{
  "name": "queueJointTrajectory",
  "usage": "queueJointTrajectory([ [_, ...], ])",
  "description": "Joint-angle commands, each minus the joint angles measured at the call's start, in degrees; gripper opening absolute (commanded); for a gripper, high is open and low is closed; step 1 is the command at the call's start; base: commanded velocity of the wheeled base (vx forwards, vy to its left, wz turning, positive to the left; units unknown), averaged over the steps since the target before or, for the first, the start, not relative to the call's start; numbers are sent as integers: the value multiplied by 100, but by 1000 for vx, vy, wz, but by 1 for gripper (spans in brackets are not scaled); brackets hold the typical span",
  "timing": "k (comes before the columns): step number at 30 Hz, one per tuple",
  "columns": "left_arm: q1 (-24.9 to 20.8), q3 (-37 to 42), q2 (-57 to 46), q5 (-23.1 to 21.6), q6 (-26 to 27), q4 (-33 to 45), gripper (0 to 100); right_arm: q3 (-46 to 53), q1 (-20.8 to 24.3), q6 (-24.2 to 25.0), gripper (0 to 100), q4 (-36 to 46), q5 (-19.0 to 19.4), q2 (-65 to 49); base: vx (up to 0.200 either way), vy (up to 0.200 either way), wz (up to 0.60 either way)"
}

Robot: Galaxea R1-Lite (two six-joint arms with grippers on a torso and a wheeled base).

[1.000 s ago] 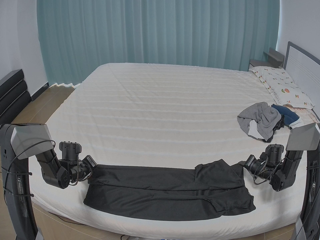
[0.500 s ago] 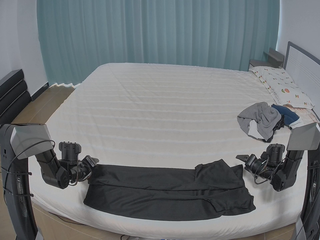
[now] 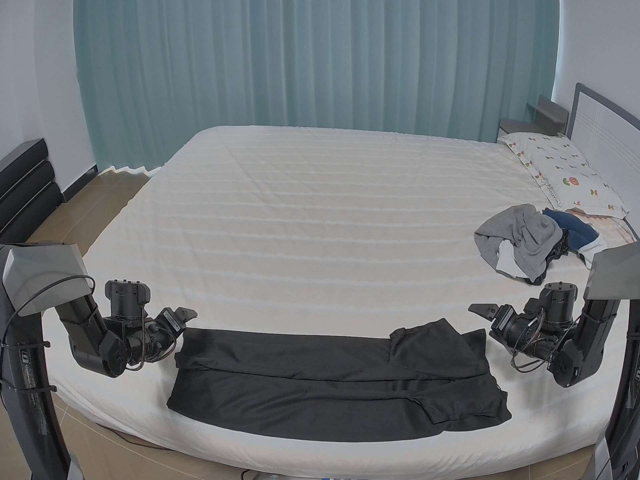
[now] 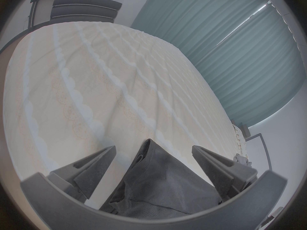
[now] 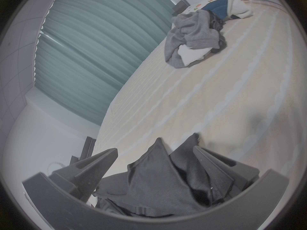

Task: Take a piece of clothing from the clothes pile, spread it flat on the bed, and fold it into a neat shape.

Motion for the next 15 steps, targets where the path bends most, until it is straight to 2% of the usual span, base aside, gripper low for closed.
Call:
queueJointTrajectory([
  [1,0,32,-9,-4,-6,-3,100,-120,267,-105,100,109,-8,145,0,0,0],
  [7,-9,40,9,-4,2,-3,100,-603,373,-852,100,680,-25,365,0,0,0],
  [15,-9,32,35,-4,11,-3,100,-858,425,-1221,100,1005,-25,646,0,0,0],
])
